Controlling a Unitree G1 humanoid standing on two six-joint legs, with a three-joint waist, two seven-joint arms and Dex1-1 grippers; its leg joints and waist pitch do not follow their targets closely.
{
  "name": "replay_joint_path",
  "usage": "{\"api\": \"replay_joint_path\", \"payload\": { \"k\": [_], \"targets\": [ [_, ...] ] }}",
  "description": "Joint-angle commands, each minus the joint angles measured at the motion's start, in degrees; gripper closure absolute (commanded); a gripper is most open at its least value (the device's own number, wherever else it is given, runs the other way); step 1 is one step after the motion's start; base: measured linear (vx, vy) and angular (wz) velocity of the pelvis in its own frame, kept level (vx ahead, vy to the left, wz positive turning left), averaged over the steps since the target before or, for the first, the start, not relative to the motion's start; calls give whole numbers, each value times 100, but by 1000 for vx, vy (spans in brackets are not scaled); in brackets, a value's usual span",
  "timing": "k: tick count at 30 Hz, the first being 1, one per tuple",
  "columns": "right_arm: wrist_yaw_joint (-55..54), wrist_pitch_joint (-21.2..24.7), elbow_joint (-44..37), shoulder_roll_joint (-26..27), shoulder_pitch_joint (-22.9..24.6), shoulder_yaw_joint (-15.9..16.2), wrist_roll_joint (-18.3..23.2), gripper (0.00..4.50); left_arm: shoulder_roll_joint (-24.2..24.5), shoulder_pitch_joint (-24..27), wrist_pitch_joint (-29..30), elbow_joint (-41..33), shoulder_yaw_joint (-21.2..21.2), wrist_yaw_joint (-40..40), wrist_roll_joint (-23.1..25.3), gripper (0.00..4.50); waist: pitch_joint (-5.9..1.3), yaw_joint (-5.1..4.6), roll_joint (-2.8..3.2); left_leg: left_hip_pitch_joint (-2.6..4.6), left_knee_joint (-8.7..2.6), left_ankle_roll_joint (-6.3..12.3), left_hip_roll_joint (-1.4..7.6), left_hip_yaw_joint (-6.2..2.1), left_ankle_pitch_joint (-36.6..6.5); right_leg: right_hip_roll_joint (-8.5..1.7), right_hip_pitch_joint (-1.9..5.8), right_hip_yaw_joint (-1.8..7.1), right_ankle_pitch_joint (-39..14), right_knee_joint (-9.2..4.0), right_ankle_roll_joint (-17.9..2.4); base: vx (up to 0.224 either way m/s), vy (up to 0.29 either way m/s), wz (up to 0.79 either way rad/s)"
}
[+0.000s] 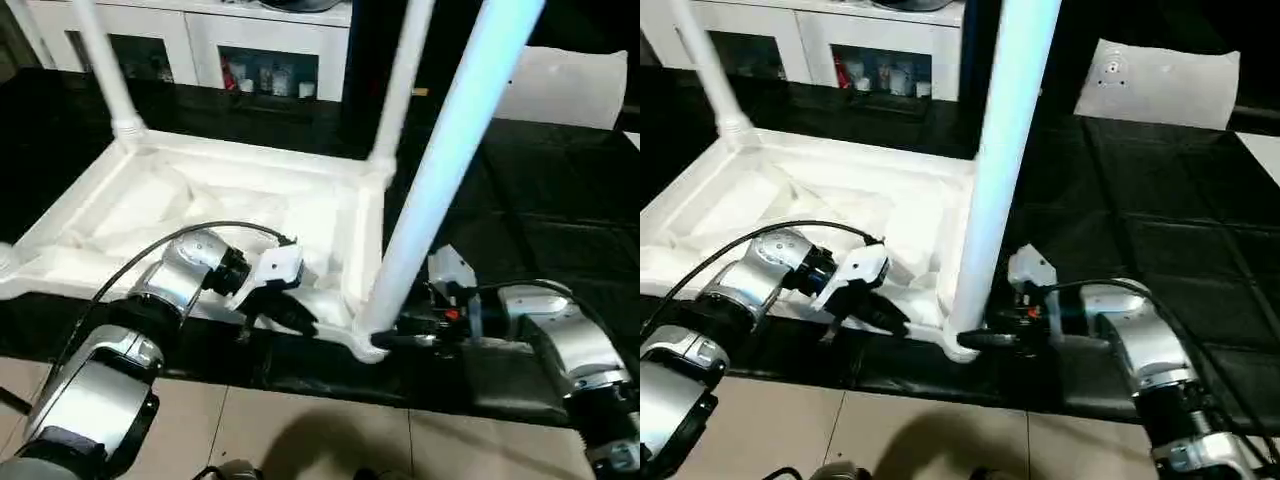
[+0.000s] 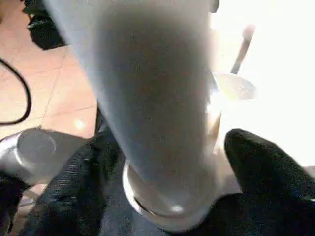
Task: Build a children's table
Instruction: Rotate leg to tighten
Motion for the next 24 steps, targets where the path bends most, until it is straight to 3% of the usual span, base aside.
{"api": "replay_joint_path", "payload": {
  "k": [1,7,17,24],
  "targets": [
    [157,-86,39,-63,-129,60,50,100,-43,-107,-137,-256,-322,-253,-27,450,-378,-29,-32,18,-399,385,273,-17,-966,-403,347,358,-1706,-340,-1120,0,0,0],
    [347,-78,109,-38,-232,167,99,144,24,-100,-183,-319,-512,-253,-136,450,-390,-6,-37,13,-386,433,274,-11,-758,-389,354,360,-1401,-295,-1183,0,0,0],
    [517,-54,167,-25,-278,255,139,242,122,-156,-207,-317,-716,-253,-305,450,-374,-3,-41,17,-393,355,268,-12,-865,-390,351,358,-1633,-326,-1096,0,0,0],
    [350,-21,112,91,-206,230,146,248,83,-124,-226,-252,-632,-253,-284,450,-377,-5,-44,15,-393,341,266,-13,-847,-394,354,359,-1679,-329,-1062,0,0,0]
  ]
}}
